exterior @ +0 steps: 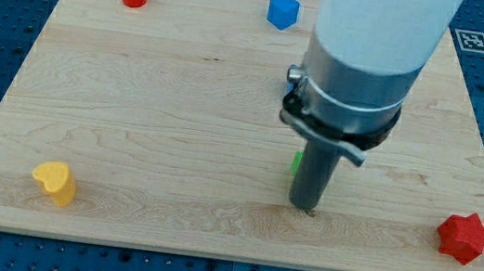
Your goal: Move the green star to the bottom of the yellow hexagon
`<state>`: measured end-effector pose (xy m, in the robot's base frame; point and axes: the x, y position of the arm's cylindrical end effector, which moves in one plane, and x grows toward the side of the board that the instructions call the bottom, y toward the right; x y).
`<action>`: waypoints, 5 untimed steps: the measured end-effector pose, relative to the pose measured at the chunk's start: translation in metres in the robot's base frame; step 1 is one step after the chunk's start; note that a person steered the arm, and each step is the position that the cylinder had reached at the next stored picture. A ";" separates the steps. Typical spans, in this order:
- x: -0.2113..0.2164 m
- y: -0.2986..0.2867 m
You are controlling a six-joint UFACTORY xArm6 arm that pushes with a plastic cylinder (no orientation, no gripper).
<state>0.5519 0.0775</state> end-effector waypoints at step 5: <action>-0.031 0.029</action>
